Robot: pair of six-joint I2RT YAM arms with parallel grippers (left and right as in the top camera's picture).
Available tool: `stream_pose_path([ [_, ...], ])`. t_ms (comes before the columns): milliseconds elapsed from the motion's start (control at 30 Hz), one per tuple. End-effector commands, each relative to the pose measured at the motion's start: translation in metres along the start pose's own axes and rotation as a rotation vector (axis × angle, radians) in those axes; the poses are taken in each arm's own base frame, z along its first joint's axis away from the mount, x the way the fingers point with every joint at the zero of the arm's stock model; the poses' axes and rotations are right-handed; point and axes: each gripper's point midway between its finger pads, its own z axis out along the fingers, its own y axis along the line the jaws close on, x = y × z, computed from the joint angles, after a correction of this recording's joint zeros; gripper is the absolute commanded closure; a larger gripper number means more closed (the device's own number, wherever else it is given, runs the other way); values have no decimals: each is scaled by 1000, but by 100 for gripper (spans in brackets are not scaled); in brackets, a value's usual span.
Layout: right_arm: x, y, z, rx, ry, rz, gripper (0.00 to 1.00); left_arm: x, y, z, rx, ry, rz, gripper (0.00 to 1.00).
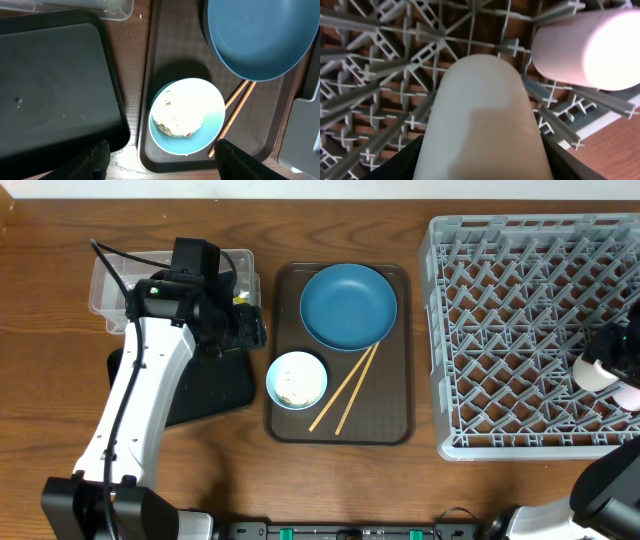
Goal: Sort waste into correct bins and load items into the dishwasher rack
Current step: 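Carry the white cup with right gripper and place it in the rack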
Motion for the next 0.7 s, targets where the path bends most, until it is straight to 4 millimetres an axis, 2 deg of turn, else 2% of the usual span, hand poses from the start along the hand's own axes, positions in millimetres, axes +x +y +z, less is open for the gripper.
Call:
stream_pose_path([
  [0, -12, 9, -5, -53, -46, 20, 75, 0, 2, -4, -12, -10, 12, 30],
  [300, -23, 15, -6, -86, -87, 20, 75, 0, 2, -4, -12, -10, 12, 30],
  [467, -18, 13, -5, -75, -67, 20, 74, 0, 2, -4, -12, -10, 12, 30],
  [600, -10, 11, 5, -63, -46, 20, 67, 0, 2, -4, -12, -10, 12, 30],
  [667, -5, 11, 13, -62, -33, 20, 59, 0, 2, -4, -12, -10, 12, 30],
])
